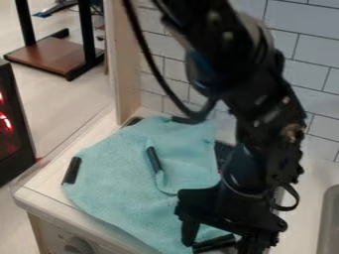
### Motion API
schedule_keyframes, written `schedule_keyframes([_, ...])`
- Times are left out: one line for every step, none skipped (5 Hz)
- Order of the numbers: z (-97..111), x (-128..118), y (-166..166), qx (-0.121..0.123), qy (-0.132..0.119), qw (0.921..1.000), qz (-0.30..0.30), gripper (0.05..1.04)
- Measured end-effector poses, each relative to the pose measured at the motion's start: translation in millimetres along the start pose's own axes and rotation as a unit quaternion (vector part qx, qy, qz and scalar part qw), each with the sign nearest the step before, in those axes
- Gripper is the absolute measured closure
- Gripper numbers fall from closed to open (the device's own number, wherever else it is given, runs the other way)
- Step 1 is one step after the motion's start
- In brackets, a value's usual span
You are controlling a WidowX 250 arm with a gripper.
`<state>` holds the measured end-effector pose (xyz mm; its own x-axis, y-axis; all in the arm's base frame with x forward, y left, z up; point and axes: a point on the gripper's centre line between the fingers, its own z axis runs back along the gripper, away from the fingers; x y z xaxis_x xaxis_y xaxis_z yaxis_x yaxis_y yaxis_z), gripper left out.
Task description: Move the cloth to the left of the stove
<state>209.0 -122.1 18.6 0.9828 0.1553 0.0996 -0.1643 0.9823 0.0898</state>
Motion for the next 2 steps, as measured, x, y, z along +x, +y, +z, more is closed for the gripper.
schedule_keyframes([-7.1, 0.5, -8.0, -0.012, 0.009, 0.9998, -0.010, 0.083])
schedule_keyframes([-17.7, 2.1, -12.8, -0.006, 0.019, 0.9995, -0.022, 0.083])
